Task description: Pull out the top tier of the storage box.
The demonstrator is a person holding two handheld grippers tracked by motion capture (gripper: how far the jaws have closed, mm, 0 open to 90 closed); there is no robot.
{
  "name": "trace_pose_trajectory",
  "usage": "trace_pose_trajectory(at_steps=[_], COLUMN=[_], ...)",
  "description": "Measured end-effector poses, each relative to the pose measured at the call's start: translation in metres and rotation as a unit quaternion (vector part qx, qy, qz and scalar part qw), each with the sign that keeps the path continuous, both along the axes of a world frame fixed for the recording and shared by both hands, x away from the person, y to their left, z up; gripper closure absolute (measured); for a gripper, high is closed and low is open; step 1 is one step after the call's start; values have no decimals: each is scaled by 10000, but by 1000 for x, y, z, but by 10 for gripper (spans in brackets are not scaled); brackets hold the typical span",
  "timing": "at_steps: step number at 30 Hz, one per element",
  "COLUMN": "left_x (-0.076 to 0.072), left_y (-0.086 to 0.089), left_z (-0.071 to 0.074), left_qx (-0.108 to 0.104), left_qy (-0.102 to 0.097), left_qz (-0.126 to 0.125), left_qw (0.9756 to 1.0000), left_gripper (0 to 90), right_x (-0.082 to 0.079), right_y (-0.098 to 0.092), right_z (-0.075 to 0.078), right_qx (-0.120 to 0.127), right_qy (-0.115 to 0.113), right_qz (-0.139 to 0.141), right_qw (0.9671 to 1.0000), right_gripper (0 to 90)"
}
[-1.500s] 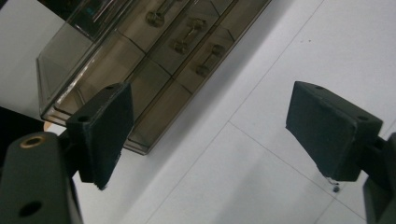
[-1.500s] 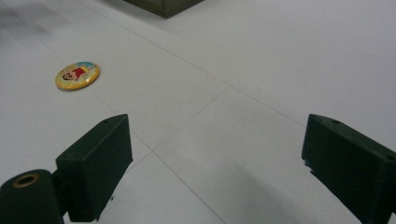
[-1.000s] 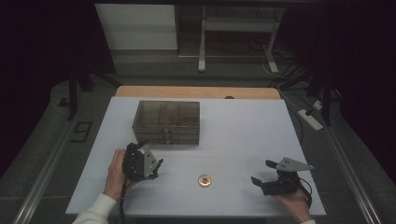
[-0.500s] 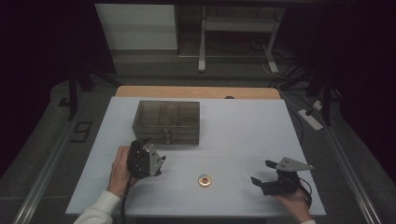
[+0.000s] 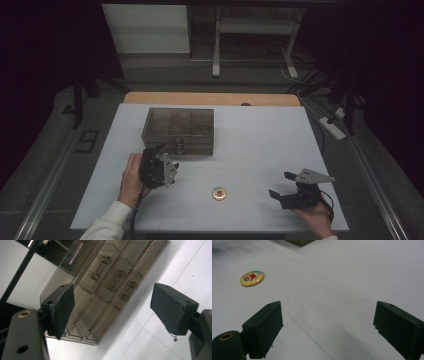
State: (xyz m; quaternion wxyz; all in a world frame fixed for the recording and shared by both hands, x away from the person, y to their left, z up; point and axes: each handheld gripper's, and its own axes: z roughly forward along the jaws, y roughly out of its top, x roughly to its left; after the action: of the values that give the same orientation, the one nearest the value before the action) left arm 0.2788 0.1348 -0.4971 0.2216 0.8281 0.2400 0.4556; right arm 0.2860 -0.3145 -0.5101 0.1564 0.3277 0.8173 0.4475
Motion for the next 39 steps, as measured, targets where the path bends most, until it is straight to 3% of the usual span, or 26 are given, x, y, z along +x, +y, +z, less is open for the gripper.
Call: trace_pose_trajectory(at_steps=[12, 39], left_x=[7, 17], left_y=[-4, -6], left_z=[-2, -3], left_qx=[103, 246], left_qy=[-49, -397], left_qz=[80, 144], left_qw=[9999, 9988], left_gripper=[218, 279], right_x=[0, 0], right_y=[0, 0], right_z=[0, 0], right_qx=[-10, -2], right_qy=[4, 8], right_qz=[-16, -17], right_qw=[10000, 10000], right_gripper=[82, 82])
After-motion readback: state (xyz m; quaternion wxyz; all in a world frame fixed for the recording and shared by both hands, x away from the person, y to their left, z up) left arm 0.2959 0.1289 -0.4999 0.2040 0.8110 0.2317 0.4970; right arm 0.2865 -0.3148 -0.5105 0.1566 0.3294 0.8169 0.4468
